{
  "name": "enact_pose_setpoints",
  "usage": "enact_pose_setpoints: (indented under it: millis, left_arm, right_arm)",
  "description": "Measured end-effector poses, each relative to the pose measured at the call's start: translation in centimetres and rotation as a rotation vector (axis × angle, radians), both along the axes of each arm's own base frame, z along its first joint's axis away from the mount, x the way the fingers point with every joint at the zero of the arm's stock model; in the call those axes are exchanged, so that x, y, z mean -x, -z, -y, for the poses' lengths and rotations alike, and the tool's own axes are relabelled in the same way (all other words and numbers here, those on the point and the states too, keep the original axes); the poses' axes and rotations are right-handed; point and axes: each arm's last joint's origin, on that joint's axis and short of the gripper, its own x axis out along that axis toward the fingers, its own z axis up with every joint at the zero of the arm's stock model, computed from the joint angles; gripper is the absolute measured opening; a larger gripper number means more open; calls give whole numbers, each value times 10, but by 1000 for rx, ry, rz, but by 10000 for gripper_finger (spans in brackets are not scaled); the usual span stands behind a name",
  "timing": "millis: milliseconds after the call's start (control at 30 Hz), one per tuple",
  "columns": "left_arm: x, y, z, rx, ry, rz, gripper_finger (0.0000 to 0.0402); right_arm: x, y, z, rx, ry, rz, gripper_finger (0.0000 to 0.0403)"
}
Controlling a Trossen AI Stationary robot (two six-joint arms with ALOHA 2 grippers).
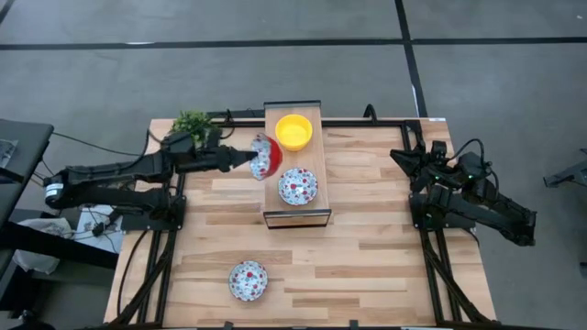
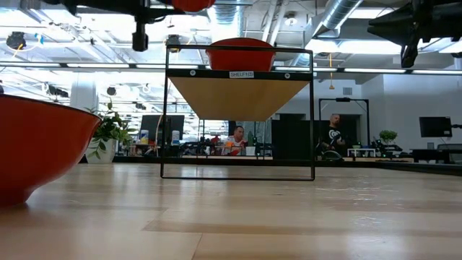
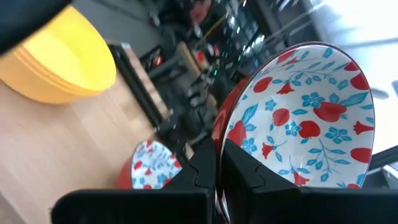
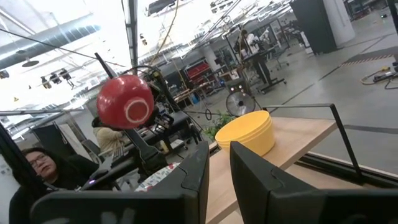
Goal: Pick & Place Mini bowls
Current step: Stack the top red patterned bowl on top of the red patterned bowl on the shelf
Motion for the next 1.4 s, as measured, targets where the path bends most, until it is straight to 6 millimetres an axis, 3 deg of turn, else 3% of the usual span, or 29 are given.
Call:
enact_pose_setpoints:
  millis: [233,567,767,1100,1400]
  left_arm:
    - [-28,-28,-4,-42,99,-152,8]
    - [-40,-75,-7,-118,96,-275,8]
    - [-63,-80,-13,-170,92,-352,8]
    - [-112,-92,-32,-468,-88,-465,8]
    - [-147,-103,-44,-744,-211,-467,8]
  right_arm:
    - [0,0,0,0,0,0,54]
    - [0,0,0,-41,-6,13,54]
    - [-3,-3,-1,-72,-69,52,54]
    - [-26,-32,3,192,-123,213,54]
    - [-64,-57,17,296,-20,25,54]
